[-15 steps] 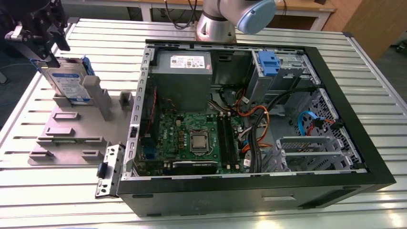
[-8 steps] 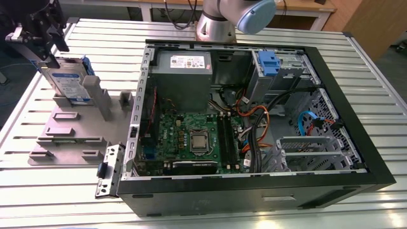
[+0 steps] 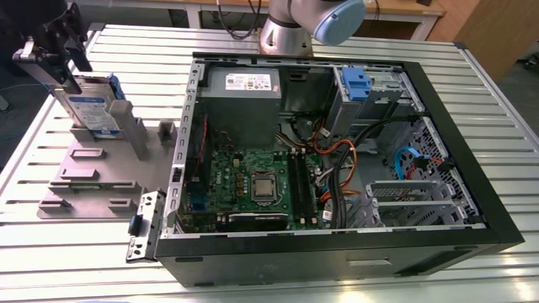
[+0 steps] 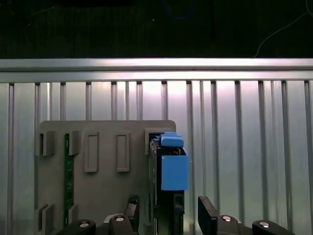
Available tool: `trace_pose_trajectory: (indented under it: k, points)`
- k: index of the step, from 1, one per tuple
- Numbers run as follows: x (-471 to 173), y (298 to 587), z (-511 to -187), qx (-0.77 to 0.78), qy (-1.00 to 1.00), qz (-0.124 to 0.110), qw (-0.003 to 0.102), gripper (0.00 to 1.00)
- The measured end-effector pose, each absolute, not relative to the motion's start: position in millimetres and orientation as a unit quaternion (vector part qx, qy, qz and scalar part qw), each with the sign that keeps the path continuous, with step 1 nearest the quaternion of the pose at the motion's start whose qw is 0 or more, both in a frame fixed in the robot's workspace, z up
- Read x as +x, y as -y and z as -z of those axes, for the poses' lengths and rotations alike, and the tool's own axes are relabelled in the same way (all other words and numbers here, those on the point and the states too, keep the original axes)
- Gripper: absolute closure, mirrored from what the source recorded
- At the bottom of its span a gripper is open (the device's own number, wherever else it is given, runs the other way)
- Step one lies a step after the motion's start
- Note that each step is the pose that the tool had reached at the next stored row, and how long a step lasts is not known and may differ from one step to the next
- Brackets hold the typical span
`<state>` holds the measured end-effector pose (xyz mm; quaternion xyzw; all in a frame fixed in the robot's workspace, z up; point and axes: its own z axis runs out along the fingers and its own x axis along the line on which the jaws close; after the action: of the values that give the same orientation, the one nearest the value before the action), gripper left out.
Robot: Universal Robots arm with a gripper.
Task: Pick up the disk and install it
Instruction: 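Pick up the disk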
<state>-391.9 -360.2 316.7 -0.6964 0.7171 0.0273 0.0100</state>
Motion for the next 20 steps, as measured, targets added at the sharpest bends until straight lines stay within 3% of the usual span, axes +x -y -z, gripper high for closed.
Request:
trace_pose_trajectory:
  k: [20]
  points:
    - [-393, 357, -301, -0.725, -0.688, -0.026, 0.012, 0.41]
